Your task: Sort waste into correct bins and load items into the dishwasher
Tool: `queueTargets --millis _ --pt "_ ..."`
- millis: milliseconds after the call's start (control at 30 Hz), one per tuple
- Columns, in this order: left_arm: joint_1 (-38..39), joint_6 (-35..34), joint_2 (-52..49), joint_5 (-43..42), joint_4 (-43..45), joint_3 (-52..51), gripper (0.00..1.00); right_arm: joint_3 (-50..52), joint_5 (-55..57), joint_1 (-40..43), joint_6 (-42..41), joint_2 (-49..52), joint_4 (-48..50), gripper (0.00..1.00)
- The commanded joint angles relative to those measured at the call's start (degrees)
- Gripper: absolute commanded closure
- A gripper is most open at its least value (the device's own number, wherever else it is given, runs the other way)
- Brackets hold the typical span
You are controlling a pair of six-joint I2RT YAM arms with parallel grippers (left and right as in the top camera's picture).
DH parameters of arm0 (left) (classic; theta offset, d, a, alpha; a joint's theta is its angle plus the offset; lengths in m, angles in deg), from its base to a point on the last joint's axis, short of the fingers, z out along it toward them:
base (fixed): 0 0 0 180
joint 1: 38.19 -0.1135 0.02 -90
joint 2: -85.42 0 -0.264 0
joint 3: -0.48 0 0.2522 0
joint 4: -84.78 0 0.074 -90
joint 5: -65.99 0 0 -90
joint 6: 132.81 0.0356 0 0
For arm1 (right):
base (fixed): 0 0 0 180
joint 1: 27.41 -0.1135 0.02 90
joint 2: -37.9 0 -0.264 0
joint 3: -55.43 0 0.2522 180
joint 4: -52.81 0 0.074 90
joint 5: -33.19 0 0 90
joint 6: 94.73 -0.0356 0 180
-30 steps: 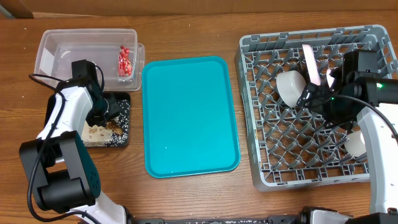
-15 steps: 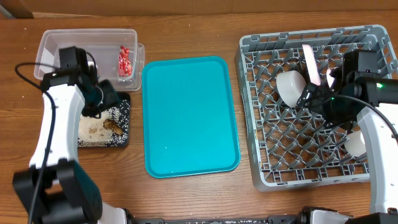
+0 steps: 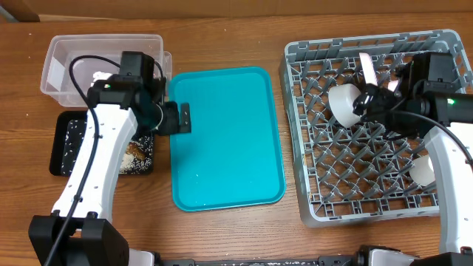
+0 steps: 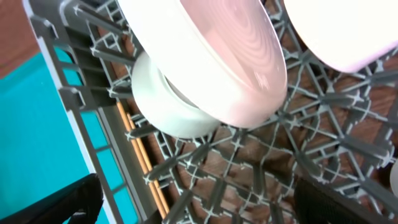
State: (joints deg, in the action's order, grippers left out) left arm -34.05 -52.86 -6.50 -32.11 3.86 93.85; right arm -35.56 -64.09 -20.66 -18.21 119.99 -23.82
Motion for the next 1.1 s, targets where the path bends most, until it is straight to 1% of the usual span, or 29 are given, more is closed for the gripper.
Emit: queueTargets --millis 0,167,267,367,500,733,867,933,1067 --pt "-1.09 1.49 0.31 2.16 -2.78 0.70 0.00 0.00 0.22 0.09 0.04 -0.11 3.56 0.00" --pt "-2.36 1.46 0.31 2.12 -7.74 0.70 0.00 0.00 -0.13 0.09 -0.02 -0.11 6.86 0.00" --pt "-3.08 1.49 0.31 2.34 -10.56 0.70 0.00 0.02 -0.70 0.09 -0.28 -0.11 6.91 0.00" --pt "-3.63 1.49 0.33 2.56 -12.07 0.70 0.00 0.02 -2.89 0.09 -0.15 -0.11 5.99 0.00" --pt "-3.76 1.49 0.33 2.56 -12.13 0.70 0.00 0.00 -2.82 0.09 1.33 -0.11 4.57 0.00" --pt "-3.76 1.29 1.05 2.56 -14.12 0.70 0.00 -0.11 -2.45 0.07 1.09 -0.90 -0.72 0.00" --pt "-3.76 1.27 3.69 2.56 -14.14 0.70 0.00 -0.07 -2.40 0.07 1.03 -3.82 -1.73 0.00" --pt "-3.76 1.27 5.92 2.56 -13.62 0.68 0.00 0.02 -1.75 0.07 -0.55 -6.16 -1.75 0.00" --pt "-3.74 1.31 12.61 2.56 -10.99 -0.50 0.00 0.04 0.42 0.07 -1.53 -11.04 -1.20 0.00"
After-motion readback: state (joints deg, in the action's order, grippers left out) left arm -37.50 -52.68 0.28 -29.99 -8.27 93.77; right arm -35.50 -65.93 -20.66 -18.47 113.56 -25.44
